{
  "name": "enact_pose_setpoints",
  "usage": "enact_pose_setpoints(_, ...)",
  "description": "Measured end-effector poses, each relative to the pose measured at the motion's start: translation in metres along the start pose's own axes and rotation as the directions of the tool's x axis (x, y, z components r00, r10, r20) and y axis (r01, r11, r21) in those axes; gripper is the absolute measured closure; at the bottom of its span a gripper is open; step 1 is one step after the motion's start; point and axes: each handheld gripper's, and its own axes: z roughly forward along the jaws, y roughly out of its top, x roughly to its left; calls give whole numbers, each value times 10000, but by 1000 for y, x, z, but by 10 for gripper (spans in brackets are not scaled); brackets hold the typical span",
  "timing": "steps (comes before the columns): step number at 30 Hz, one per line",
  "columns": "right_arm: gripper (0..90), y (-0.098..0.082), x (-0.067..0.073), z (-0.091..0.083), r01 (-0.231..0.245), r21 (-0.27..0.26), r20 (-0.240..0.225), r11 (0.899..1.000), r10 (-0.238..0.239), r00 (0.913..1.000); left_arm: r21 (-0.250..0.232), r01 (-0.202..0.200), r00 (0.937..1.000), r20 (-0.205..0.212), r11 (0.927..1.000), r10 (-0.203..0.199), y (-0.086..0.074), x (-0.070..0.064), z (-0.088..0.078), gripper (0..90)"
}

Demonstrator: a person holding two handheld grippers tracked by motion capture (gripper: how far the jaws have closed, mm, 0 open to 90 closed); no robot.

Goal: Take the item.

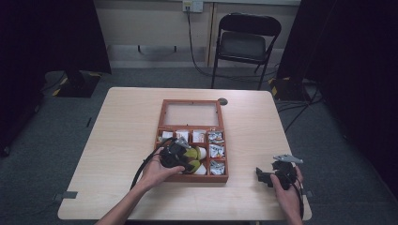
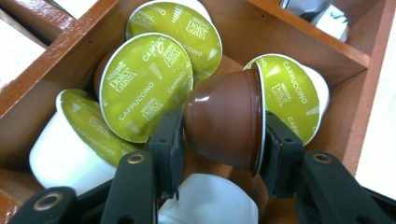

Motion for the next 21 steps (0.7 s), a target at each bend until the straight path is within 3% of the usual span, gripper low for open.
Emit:
enact_pose_setpoints(3,0,0,0,0,-5,-3,0,10000,5,10000,-153,82,9998,205,9998,-79,-2,2,-3,556)
enact_pose_setpoints(6,0,0,0,0,-6,-3,-1,10000,6,10000,-220,62,9999,116,9997,-59,-2,2,-4,556)
enact_pose_setpoints(8,0,0,0,0,-5,-4,6,10000,5,10000,-82,-108,9997,-222,9999,106,-2,2,-3,555)
enact_pose_setpoints(21,0,0,0,0,5,-7,-10,10000,-5,10000,-860,114,9999,11,9962,-114,-2,6,-17,555)
